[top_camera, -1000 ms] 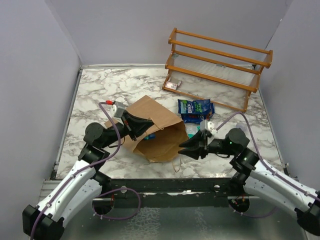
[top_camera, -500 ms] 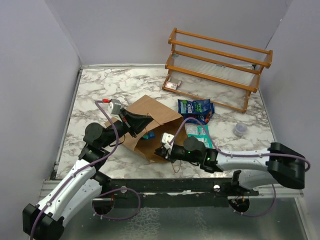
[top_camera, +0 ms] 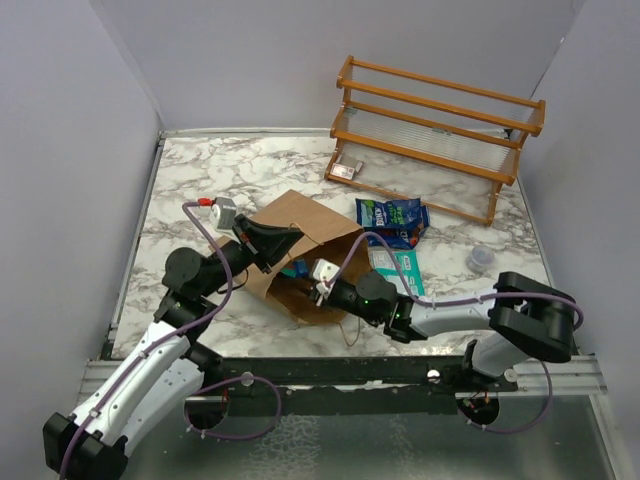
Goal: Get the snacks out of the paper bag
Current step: Take out the snack from the paper bag, then place the snack at the center of the board.
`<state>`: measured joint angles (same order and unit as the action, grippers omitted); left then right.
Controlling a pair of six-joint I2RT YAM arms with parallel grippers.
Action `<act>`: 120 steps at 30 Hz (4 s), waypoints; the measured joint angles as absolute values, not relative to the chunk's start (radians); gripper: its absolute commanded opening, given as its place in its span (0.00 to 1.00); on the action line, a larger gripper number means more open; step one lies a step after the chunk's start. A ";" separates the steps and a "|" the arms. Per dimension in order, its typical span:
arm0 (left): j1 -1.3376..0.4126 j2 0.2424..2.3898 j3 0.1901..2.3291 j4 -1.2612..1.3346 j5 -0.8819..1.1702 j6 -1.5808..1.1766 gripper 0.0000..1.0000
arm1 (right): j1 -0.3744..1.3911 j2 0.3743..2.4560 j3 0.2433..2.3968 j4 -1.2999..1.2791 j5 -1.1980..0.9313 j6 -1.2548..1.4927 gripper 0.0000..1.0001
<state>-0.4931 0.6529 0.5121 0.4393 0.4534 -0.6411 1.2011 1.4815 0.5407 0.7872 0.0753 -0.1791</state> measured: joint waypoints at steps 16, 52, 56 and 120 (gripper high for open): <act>-0.493 0.637 0.567 0.443 0.440 -0.634 0.00 | 1.140 1.758 0.769 0.805 0.080 -0.405 0.68; -0.493 0.502 0.556 0.373 0.278 -0.540 0.00 | 1.137 1.714 0.792 0.696 0.137 -0.443 0.03; -0.493 0.498 0.555 0.365 0.242 -0.530 0.00 | 1.137 1.652 0.760 0.658 0.107 -0.419 0.03; -0.493 0.752 0.798 0.207 -0.360 -0.272 0.00 | 0.727 0.989 0.902 -0.541 0.121 0.385 0.01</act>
